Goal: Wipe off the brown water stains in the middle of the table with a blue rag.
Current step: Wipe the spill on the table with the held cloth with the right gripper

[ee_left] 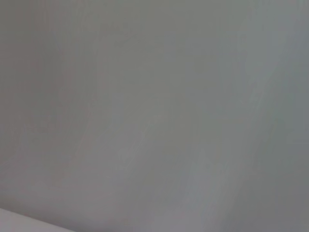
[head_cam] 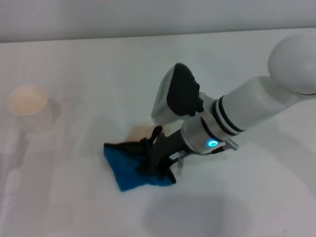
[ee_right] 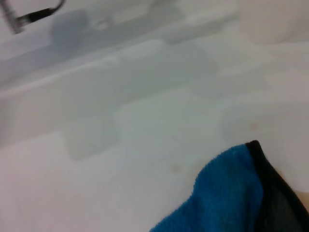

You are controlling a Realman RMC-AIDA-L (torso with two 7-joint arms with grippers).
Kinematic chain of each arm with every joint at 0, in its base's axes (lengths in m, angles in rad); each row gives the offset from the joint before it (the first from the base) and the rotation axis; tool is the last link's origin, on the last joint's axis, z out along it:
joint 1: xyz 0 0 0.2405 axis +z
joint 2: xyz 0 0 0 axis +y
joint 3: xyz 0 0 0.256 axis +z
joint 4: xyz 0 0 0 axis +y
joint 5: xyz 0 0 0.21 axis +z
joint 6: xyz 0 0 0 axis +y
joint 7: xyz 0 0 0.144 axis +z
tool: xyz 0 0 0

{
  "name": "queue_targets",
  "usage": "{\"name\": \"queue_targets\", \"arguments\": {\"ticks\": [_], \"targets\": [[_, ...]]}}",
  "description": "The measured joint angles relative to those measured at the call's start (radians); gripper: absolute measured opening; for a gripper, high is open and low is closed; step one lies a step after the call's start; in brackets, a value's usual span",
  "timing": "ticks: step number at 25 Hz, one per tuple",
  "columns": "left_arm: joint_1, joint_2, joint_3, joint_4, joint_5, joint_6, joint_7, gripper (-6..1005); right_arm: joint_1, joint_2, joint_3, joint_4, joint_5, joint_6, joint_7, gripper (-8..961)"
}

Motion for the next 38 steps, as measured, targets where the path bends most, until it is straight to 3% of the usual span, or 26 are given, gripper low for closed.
{"name": "queue_targets", "arguments": {"ticks": [14,20,38], "targets": [[0.0,0.003,0.004,-0.003,0.0,0.0,0.0,892,-0.02,-0.006,0.215,0.095,-0.067,0.096,-0.008,66],[-0.001,0.003,0.005,-0.002,0.0,0.0,0.0,892,-0.021,0.001,0.232,0.12,-0.059,0.181,-0.001,68],[-0.005,0.002,-0.001,-0.003,0.0,-0.001,0.0,892,-0.032,0.009,-0.185,-0.004,0.245,0.276,-0.002,72]]}}
